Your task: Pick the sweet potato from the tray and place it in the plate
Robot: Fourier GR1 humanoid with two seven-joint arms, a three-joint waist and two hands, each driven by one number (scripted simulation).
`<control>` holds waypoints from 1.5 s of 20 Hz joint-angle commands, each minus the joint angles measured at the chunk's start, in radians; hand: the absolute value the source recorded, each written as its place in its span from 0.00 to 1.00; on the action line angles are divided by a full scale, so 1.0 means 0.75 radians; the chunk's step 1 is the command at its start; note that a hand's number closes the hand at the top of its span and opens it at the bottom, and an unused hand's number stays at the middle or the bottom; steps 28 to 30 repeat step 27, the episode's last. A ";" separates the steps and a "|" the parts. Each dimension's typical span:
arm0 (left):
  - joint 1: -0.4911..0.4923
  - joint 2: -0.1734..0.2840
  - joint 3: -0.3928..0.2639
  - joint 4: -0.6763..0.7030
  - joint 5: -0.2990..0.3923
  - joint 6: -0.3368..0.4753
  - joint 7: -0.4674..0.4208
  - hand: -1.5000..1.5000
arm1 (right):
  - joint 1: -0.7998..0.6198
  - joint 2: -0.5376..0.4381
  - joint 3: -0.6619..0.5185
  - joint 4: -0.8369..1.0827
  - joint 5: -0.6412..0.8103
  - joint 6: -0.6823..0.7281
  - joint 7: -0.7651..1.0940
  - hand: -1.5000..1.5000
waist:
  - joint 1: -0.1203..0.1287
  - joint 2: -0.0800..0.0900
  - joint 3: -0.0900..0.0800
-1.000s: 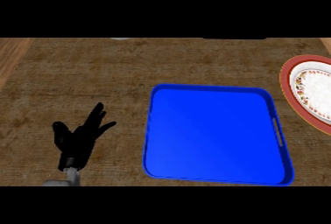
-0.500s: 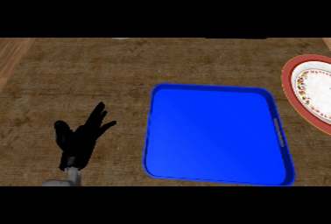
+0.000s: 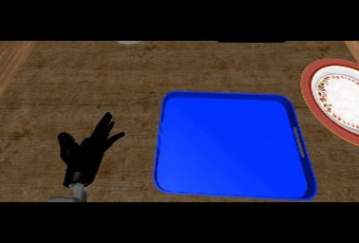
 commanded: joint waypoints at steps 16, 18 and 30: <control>0.004 0.004 0.072 0.097 0.012 -0.044 -0.018 0.50 | 0.667 0.439 0.238 -0.944 -0.195 0.435 0.159 0.00 | -0.042 -0.010 -0.015; 0.055 -0.028 0.026 0.079 -0.028 -0.014 -0.030 0.50 | 0.765 0.513 0.294 -1.068 -0.157 0.450 0.186 0.00 | -0.047 -0.012 -0.016; 0.054 -0.032 0.031 0.035 -0.054 -0.020 0.008 0.50 | 0.987 0.675 0.439 -1.413 -0.053 0.384 0.354 0.00 | -0.027 -0.006 -0.013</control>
